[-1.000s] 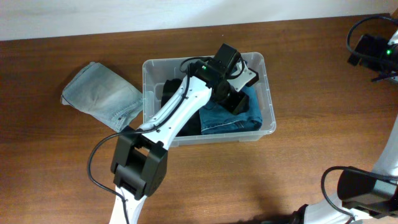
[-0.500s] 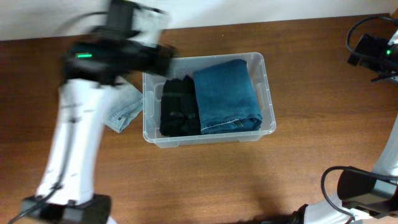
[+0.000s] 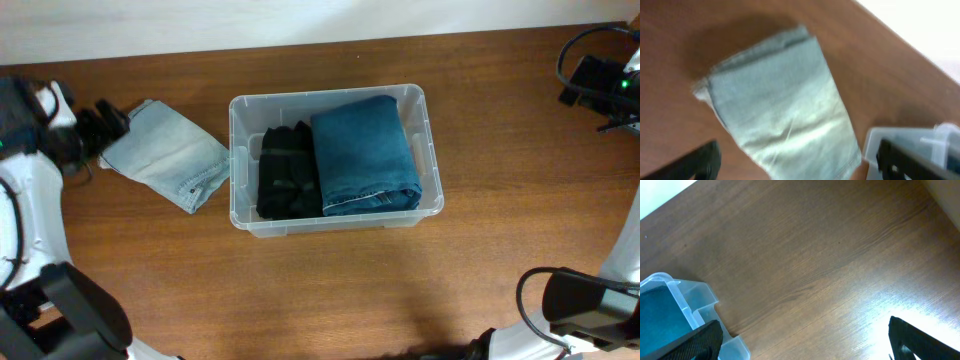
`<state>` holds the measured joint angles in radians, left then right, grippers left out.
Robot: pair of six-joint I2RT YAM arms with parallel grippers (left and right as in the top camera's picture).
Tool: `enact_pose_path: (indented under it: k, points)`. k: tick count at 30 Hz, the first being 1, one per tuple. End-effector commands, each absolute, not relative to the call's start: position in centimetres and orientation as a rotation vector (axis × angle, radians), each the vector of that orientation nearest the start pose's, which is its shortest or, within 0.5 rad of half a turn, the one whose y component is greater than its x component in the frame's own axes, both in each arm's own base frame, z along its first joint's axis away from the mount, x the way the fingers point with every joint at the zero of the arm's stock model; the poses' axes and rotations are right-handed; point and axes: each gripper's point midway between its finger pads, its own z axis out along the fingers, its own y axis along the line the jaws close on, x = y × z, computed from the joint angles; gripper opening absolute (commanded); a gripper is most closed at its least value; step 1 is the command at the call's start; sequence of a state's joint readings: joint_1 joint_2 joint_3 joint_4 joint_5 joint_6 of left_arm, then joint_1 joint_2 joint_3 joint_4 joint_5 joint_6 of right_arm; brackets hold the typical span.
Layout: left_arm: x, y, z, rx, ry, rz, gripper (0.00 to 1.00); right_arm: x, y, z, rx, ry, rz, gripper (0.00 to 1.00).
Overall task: Pack container
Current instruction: 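Lower the left gripper onto the light-blue jeans and grasp them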
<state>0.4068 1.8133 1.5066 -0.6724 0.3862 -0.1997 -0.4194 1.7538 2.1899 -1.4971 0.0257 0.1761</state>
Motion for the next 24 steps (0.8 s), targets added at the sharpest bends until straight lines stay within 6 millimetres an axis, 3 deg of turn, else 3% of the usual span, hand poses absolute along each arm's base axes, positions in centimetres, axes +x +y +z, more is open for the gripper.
enact_pose_path:
  k: [1,4,8,17,24]
  points:
    - [43.6,10.3,12.0,-0.557,2.405,-0.679,0.99,34.9,-16.1,31.7,0.775,2.521,-0.124,0.98]
    - [42.3,10.2,8.7,-0.579,2.411,-0.68,0.99,34.9,-16.1,31.7,0.776,2.523,-0.123,0.98]
    - [41.4,9.6,6.1,-0.561,2.393,-0.677,0.99,35.0,-15.9,31.7,0.771,2.523,-0.107,0.99]
    - [41.4,8.8,5.5,-0.512,2.347,-0.723,0.99,35.0,-15.8,31.7,0.758,2.527,-0.098,0.99]
    - [40.8,9.5,2.6,-0.639,2.409,-0.691,0.99,35.0,-15.8,31.7,0.758,2.527,-0.098,0.98]
